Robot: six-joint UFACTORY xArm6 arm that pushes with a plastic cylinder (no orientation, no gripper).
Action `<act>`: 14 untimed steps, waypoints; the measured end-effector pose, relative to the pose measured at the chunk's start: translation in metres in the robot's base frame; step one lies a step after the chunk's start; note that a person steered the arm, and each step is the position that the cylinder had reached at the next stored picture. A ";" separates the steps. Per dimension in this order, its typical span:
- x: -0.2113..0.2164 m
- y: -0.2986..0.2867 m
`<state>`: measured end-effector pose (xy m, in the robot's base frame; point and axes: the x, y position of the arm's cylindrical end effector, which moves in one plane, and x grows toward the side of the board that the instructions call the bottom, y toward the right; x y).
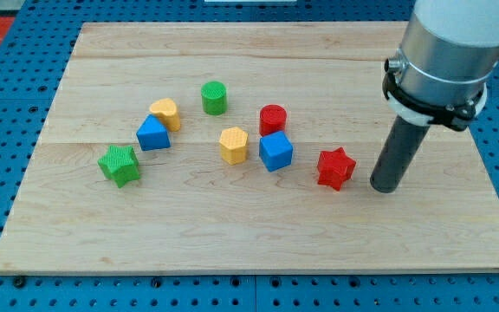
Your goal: Move the red star to right of the blue cube
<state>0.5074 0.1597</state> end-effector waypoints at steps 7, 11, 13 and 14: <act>0.007 -0.050; -0.047 -0.066; -0.034 -0.059; -0.035 -0.076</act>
<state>0.4726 0.0835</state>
